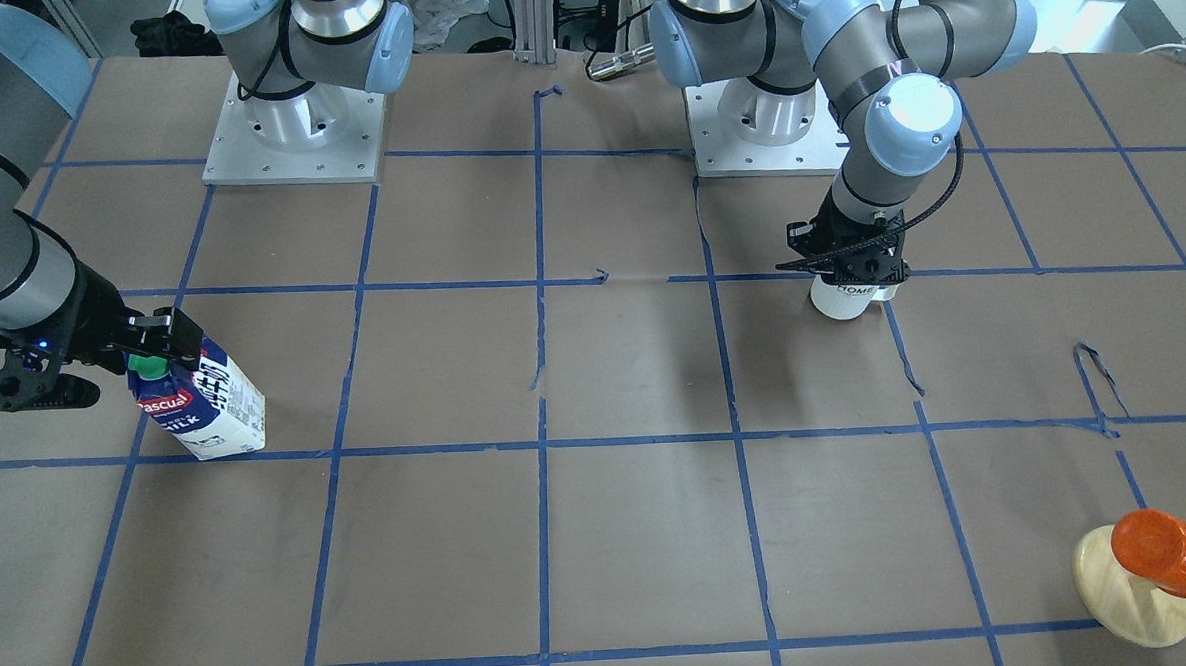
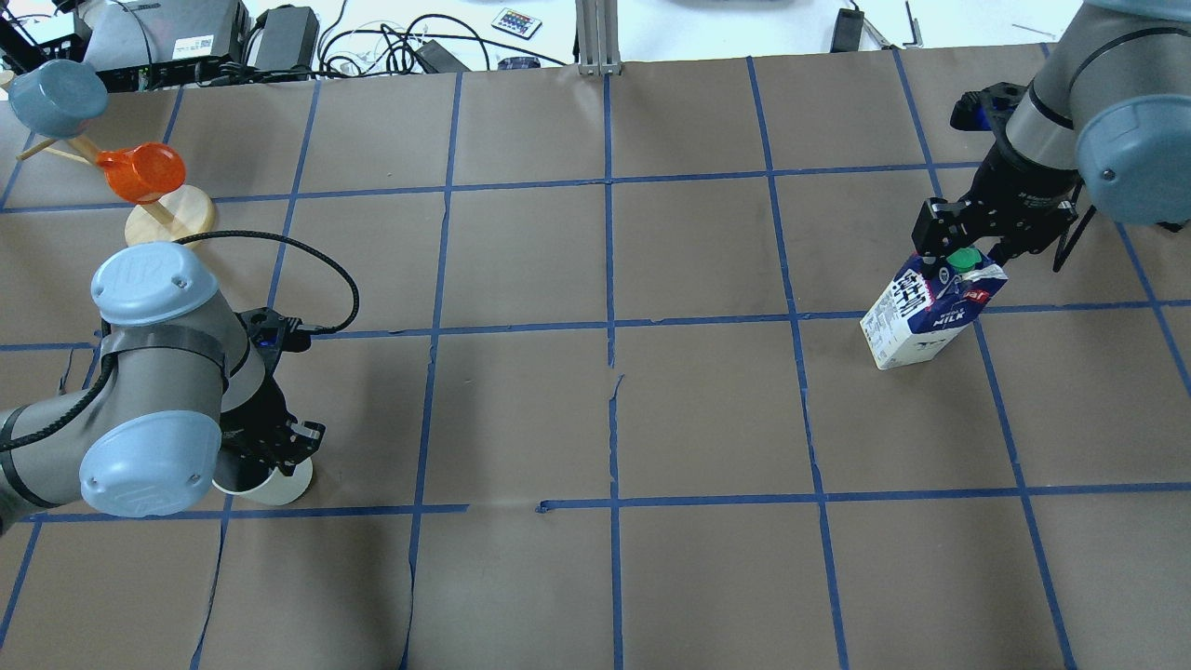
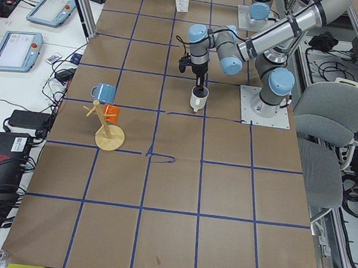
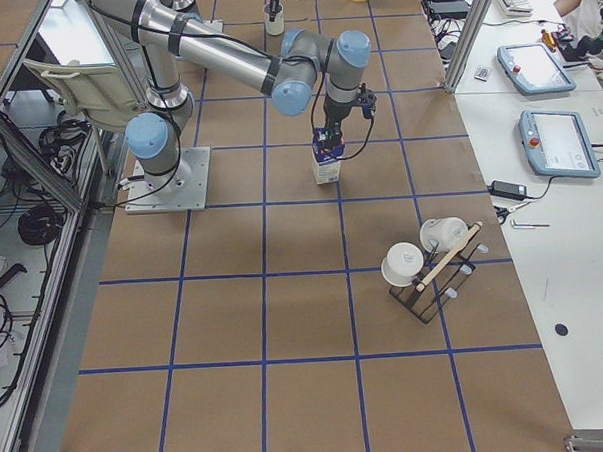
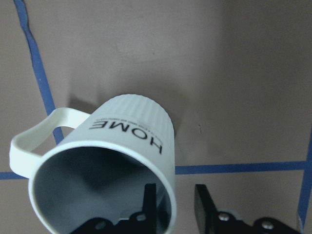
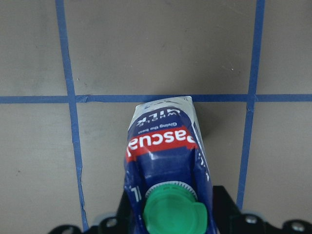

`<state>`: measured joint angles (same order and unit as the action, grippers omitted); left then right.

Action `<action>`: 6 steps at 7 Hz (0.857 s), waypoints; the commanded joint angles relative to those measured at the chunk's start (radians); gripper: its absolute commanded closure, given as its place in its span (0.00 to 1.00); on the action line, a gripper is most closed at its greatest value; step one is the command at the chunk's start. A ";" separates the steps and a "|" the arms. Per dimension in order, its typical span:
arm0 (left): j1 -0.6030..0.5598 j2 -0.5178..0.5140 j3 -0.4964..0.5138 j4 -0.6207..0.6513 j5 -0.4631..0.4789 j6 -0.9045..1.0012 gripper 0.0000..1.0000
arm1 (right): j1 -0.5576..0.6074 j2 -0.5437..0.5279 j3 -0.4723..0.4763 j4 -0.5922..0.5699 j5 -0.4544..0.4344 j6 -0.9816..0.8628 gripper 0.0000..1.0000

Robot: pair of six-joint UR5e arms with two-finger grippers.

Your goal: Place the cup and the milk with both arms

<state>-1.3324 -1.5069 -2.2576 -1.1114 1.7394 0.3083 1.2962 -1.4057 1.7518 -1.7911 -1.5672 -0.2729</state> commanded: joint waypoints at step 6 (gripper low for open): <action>-0.258 -0.155 0.312 -0.039 -0.118 -0.544 1.00 | 0.009 -0.009 -0.044 -0.039 0.003 0.012 0.70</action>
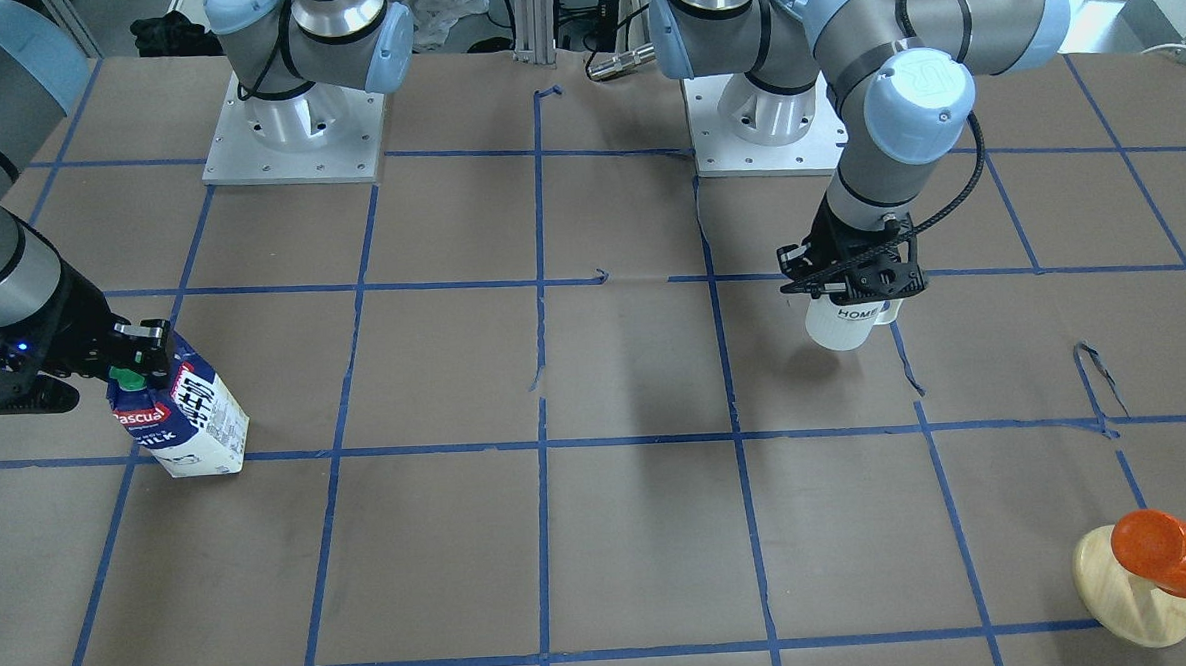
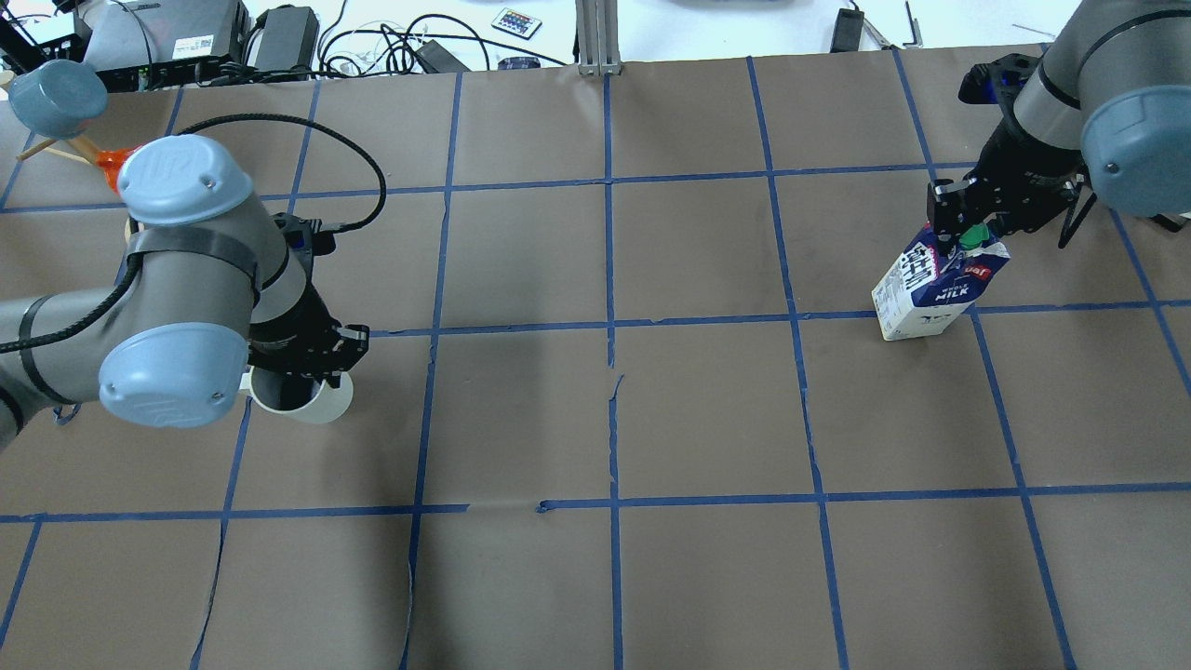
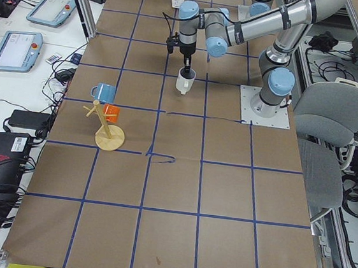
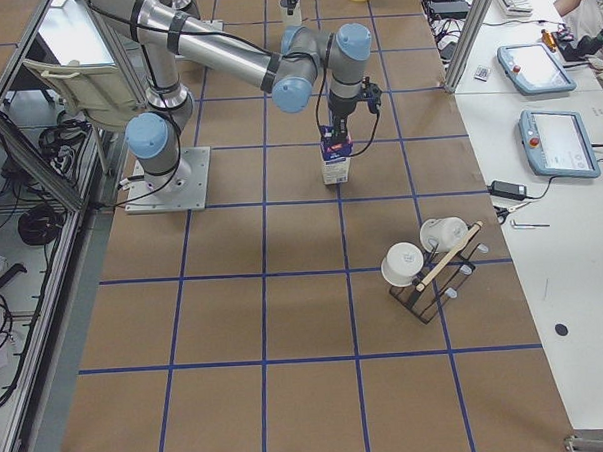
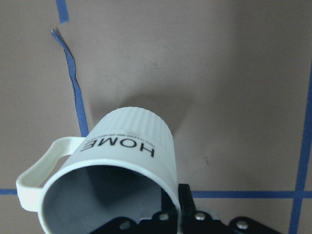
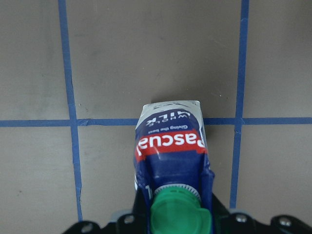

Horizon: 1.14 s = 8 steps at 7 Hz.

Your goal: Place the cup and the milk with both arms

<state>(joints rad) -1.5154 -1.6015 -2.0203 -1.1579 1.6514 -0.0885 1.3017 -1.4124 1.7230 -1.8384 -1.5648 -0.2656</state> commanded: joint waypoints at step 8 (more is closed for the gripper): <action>-0.424 -0.601 0.740 -0.020 -0.104 -0.568 1.00 | 0.094 0.001 -0.059 0.047 0.035 0.175 0.70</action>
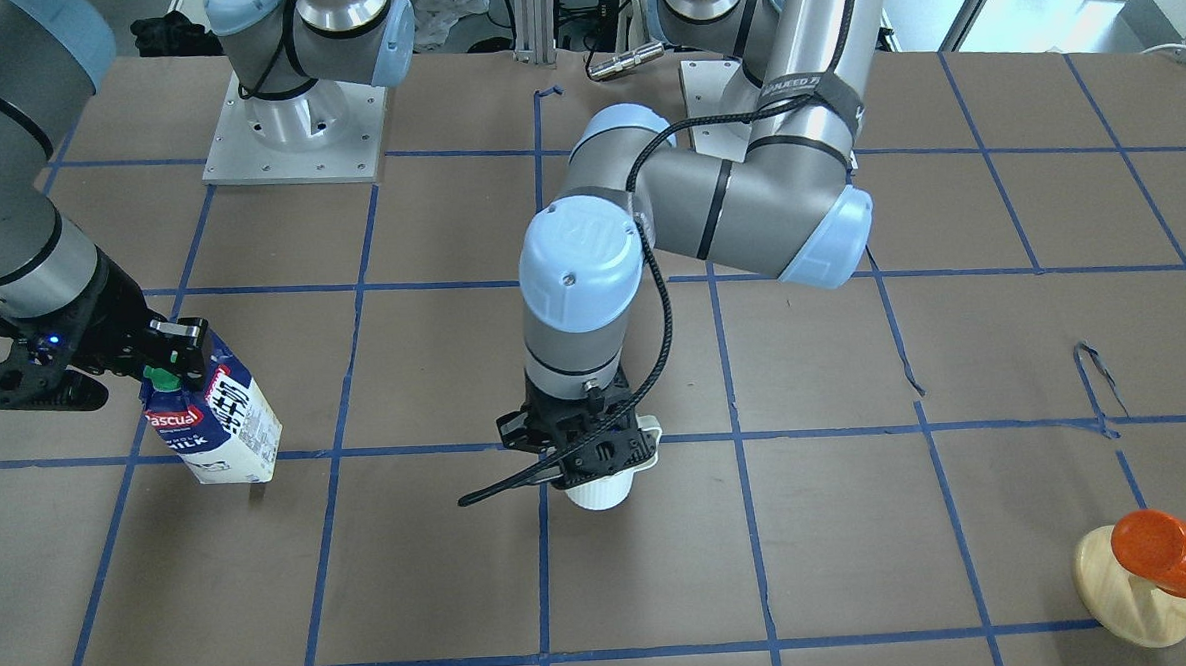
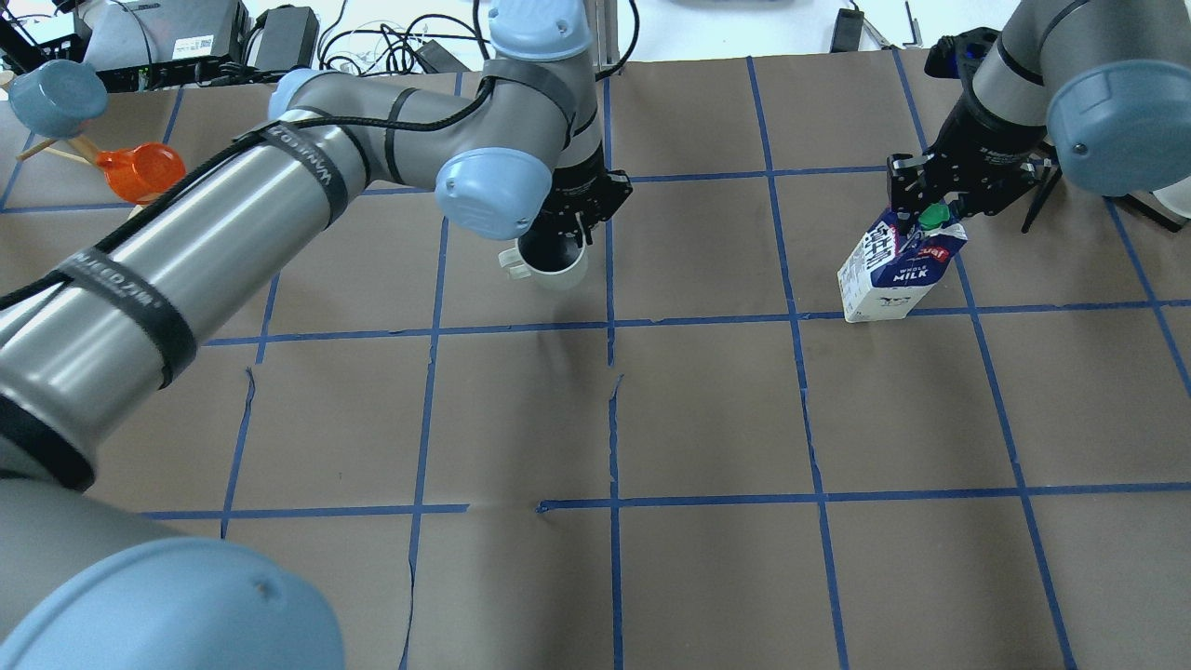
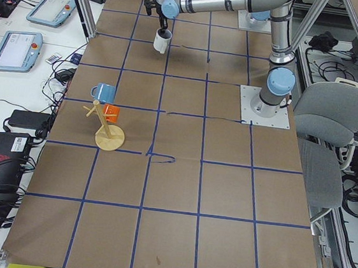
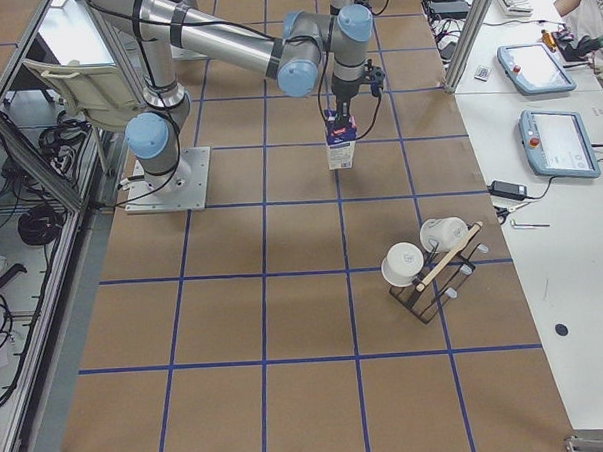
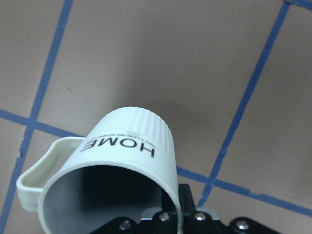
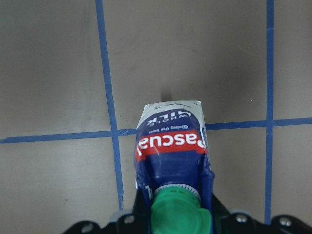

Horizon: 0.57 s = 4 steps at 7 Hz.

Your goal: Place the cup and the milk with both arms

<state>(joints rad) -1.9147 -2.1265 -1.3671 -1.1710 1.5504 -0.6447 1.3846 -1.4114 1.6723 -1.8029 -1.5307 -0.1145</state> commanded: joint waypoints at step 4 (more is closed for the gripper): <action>-0.055 -0.161 0.128 -0.007 -0.015 -0.015 1.00 | 0.031 0.002 -0.008 0.011 0.010 0.055 0.77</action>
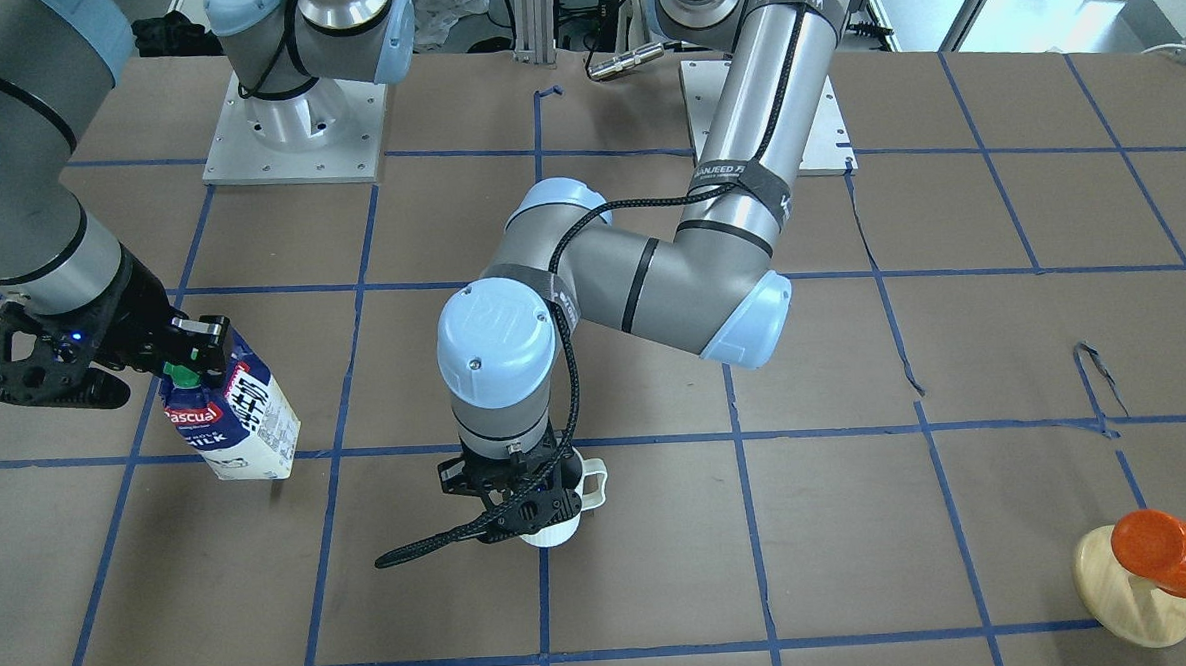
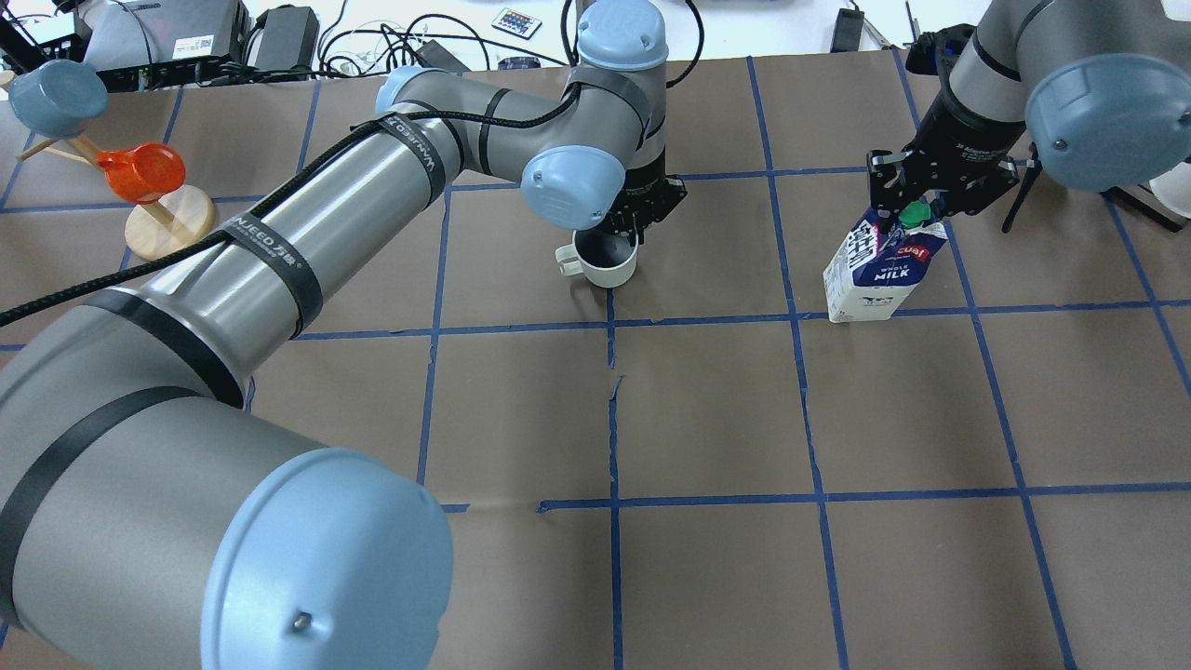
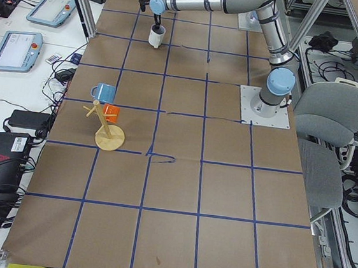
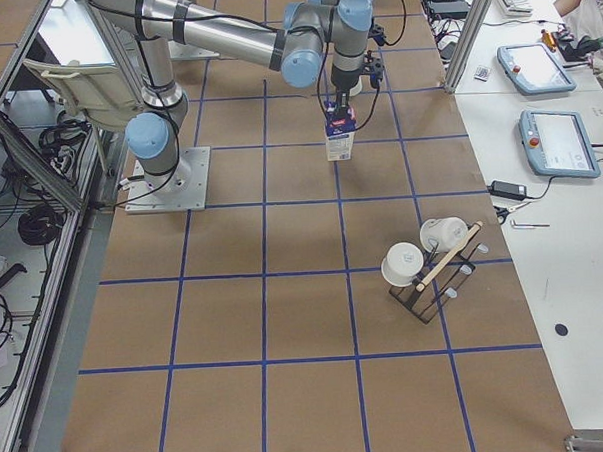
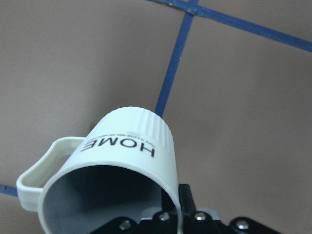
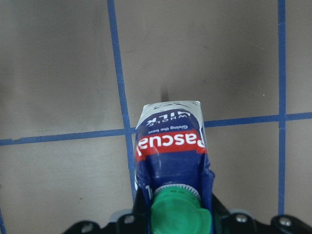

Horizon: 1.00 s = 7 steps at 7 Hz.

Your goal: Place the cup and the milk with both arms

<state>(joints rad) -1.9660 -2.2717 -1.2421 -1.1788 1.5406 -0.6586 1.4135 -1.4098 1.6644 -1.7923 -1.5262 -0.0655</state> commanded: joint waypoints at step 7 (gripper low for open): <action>0.120 0.171 0.020 -0.175 -0.060 0.196 0.00 | 0.149 0.115 -0.122 -0.001 0.029 0.148 0.74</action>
<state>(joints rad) -1.8946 -2.1726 -1.2231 -1.2578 1.4770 -0.5720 1.5145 -1.3346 1.5861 -1.7936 -1.4970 0.0310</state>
